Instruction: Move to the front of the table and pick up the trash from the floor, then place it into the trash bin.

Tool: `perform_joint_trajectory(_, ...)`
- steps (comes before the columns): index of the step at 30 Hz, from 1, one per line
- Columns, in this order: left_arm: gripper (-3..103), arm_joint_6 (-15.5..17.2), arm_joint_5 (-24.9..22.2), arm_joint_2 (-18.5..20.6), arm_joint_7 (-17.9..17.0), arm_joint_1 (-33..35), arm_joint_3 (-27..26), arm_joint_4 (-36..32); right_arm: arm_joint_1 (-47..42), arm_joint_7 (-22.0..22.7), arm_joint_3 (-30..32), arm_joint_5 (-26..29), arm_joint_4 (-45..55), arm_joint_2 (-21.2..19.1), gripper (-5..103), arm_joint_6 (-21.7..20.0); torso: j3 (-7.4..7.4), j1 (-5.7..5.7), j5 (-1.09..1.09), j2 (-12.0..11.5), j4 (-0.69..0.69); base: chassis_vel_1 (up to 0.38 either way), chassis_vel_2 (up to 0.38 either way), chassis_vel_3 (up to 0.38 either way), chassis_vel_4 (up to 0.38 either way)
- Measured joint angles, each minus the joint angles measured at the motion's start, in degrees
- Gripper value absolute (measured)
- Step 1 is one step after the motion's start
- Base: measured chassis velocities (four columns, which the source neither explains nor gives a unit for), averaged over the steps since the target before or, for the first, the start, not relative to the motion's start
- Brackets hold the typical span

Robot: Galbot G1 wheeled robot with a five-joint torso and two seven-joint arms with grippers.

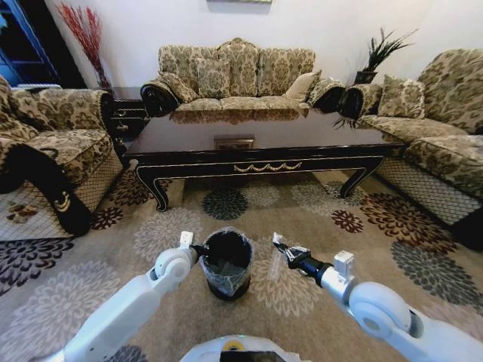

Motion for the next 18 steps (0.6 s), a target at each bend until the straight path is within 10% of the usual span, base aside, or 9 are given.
perform_joint_trajectory(18, 4, -0.9, -5.1, -6.2, -4.9, -12.0, 15.8, 2.8, -0.9, -0.2, -2.4, -1.9, 1.2, -0.1, 0, 0.2, 0.00, 0.00, 0.00, 0.0, -0.01, 0.000, 0.000, 0.000, 0.000)
